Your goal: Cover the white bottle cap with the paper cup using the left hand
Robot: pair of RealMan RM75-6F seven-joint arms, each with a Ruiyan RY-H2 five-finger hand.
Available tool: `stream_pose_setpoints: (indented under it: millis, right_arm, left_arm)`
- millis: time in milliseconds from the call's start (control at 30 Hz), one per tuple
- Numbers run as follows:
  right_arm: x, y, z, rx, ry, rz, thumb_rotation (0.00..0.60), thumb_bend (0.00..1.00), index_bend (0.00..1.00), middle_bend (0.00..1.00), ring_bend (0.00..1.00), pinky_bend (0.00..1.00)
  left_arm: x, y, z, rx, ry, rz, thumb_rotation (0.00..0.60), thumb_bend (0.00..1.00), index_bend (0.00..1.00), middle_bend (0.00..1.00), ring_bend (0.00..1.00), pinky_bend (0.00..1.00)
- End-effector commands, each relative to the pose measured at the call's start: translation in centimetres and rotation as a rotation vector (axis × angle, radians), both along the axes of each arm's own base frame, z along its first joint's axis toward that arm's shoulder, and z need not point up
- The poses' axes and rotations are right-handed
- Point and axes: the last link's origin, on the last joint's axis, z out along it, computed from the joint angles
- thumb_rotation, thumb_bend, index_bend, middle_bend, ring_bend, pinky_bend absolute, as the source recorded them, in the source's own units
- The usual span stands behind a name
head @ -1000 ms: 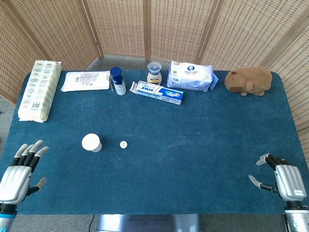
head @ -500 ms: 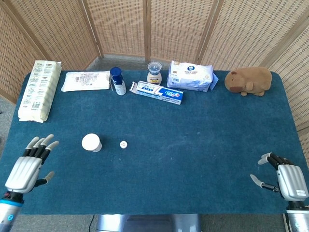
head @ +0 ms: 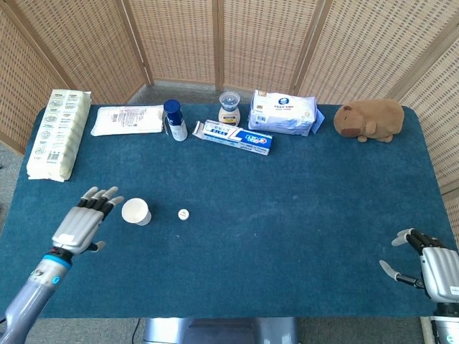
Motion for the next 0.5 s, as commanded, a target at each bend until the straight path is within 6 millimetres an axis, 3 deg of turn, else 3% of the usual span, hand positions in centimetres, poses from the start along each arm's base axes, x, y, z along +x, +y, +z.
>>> stream_pose_setpoints:
  millis: [33,233,500]
  right_arm:
    - [0.0,0.0,0.0,0.002,0.004,-0.003,0.407,0.26,0.44,0.37,0.41,0.39]
    - [-0.1,0.1,0.0,-0.002,0.009,-0.014,0.408,0.26,0.44,0.37,0.41,0.39]
    - [-0.2,0.5,0.8,-0.025,0.021,-0.029,0.413,0.26,0.44,0.37,0.41,0.39]
  left_arm:
    - [1.2,1.9,-1.6,-0.034,0.016,-0.013,0.6,0.15,0.1,0.02,0.0,0.0]
    - [2.3,3.6,-3.8,-0.056,0.019,-0.01,0.6,0.15,0.11,0.02,0.0,0.0]
    - [3.0,4.7,-6.2,-0.057,0.015,-0.002,0.6,0.18,0.25,0.02,0.0,0.0]
